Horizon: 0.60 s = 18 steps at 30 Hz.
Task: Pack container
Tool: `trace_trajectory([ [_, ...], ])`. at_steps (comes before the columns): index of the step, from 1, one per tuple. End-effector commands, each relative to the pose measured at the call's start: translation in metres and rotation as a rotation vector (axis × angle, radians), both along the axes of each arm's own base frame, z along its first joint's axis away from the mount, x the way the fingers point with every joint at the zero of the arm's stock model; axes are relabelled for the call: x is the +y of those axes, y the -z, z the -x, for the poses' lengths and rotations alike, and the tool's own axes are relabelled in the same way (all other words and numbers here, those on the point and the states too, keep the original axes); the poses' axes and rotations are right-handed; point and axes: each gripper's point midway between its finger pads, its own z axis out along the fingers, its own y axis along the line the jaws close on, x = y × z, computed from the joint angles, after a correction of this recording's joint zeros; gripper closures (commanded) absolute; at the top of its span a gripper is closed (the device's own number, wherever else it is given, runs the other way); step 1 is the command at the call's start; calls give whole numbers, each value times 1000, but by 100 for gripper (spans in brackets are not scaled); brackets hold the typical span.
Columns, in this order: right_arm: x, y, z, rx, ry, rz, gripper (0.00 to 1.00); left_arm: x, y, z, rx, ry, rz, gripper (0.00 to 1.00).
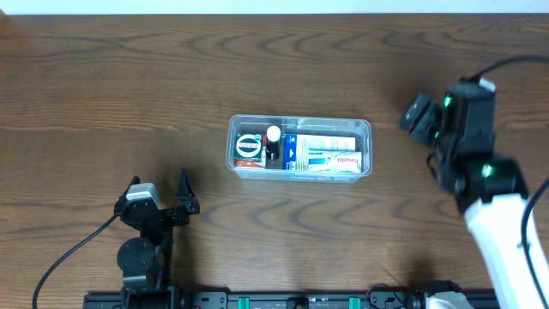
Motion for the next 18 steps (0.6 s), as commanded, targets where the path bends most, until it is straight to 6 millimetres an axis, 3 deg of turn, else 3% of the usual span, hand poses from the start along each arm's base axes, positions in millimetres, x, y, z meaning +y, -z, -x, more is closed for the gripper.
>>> trace_trajectory([
  [1, -11, 10, 17, -73, 48, 56, 1, 3, 17, 1, 58, -16, 6, 2],
  [12, 6, 22, 68, -319, -236, 216, 1, 3, 17, 1, 58, -16, 6, 2],
  [18, 4, 32, 89, -427, -233, 223, 1, 3, 17, 1, 58, -16, 6, 2],
])
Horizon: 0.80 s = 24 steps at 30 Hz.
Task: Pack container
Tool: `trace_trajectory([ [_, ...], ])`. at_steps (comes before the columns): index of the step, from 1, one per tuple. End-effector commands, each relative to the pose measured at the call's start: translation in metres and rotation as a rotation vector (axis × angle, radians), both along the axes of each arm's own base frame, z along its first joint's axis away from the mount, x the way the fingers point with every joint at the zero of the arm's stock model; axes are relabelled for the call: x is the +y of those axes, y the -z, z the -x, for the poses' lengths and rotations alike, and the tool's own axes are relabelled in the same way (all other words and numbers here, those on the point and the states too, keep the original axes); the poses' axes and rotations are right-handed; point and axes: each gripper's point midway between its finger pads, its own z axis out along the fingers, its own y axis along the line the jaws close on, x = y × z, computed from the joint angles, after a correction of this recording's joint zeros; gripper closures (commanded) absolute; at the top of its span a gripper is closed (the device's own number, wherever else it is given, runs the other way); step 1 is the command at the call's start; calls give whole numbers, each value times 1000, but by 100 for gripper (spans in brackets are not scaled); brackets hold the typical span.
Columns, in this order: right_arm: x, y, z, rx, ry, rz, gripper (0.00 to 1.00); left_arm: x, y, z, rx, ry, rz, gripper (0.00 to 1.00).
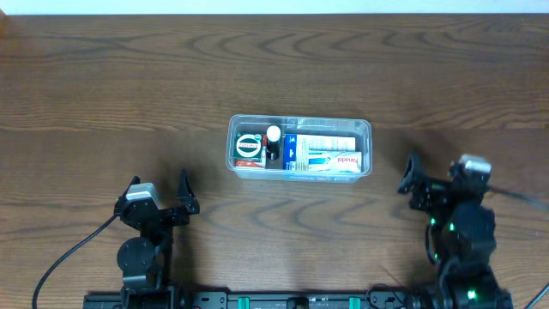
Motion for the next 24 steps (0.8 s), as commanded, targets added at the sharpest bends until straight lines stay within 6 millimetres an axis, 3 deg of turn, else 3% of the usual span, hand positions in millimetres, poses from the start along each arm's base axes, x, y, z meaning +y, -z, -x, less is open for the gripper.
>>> trace_trajectory([
  [1, 6, 6, 5, -38, -47, 35, 1, 3, 17, 1, 56, -16, 2, 2],
  [14, 4, 38, 5, -101, -78, 3, 1, 3, 17, 1, 56, -16, 2, 2],
  [24, -1, 40, 9, -150, -66, 17, 1, 3, 17, 1, 56, -16, 2, 2],
])
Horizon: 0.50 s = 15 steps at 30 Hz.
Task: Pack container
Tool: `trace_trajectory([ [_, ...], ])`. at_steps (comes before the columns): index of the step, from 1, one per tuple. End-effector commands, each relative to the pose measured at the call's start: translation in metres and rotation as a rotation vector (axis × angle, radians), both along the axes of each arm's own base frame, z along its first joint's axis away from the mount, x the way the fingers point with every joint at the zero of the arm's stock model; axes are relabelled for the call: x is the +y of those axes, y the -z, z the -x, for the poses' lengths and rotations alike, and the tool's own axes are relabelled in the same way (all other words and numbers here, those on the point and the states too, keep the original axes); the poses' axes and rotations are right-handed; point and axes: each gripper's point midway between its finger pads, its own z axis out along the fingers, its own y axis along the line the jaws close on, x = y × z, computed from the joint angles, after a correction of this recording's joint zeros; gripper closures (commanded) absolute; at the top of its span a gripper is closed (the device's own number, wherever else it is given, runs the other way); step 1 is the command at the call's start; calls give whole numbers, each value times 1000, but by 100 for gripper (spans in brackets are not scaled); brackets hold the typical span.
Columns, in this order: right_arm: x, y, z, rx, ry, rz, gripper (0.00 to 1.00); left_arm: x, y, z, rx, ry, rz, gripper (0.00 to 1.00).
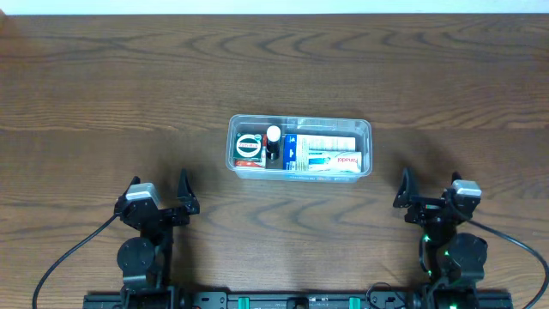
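Note:
A clear plastic container (299, 148) sits at the table's middle. Inside it, at the left end, lie a round green-and-white tin (249, 144) and a small dark bottle with a white cap (273, 142). A white and blue box (324, 153) fills the right part. My left gripper (159, 195) rests near the front left, open and empty, well short of the container. At the front right, my right gripper (426, 194) also stands open with nothing between its fingers.
The dark wooden table (129, 86) runs to a pale strip along the far edge. A black rail (292, 300) with the arm bases lies along the near edge. Cables trail from both arms at the front.
My right arm has drawn a little further back toward the front edge and settled lower. The left arm and the container's contents have not moved.
My right arm was first raised at the right side of the table, level with the container. It then stood folded down at the front right, and now rests there, open. The left arm stayed parked throughout, and the container kept its items.

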Motion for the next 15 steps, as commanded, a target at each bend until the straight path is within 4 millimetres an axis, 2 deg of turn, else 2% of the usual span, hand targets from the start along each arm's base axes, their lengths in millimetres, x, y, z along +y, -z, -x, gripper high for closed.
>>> trace_trajectory([
  [1, 0, 1, 2, -20, -10, 39, 1, 3, 17, 1, 56, -15, 0, 2],
  [7, 1, -5, 3, -44, -17, 111, 1, 3, 17, 1, 56, -15, 0, 2],
  [15, 1, -5, 3, -44, -21, 112, 1, 3, 17, 1, 56, -15, 0, 2],
])
